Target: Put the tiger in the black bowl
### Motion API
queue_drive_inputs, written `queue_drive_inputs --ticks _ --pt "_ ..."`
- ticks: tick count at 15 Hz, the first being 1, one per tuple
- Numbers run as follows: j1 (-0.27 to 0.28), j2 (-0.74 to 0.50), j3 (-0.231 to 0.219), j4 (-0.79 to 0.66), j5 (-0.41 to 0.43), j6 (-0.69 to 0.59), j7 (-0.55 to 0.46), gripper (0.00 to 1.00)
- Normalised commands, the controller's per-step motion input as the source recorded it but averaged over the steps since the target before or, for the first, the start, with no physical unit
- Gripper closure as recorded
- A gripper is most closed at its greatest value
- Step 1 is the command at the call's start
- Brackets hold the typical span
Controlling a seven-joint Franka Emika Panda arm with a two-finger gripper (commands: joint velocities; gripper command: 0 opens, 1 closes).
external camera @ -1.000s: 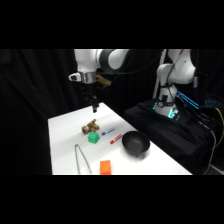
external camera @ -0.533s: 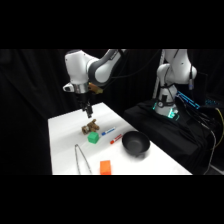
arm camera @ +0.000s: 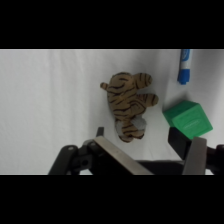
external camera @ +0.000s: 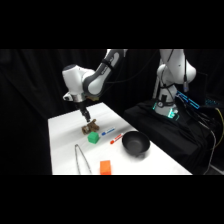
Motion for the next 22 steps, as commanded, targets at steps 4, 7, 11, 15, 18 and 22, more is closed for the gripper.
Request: queue_drive_inputs --ticks 4,7,11,15,18,22 --pt "-0.052 0.23 0.047 0.35 0.004 -0.19 0.00 0.00" --pt "-0.064 0.30 0.033 0.42 0.021 -0.26 0.03 0.00" --pt "-0.086 0.23 0.040 0.33 0.041 -0.21 0.00 0.00" --pt "-0.097 0.11 0.063 0.21 0.073 -0.17 -0.03 0.00" --pt "-0.083 0.07 0.079 0.15 0.081 -0.13 -0.04 0.00" --pt "-0.066 0.04 0.067 0.08 0.057 -0.09 -0.05 0.00"
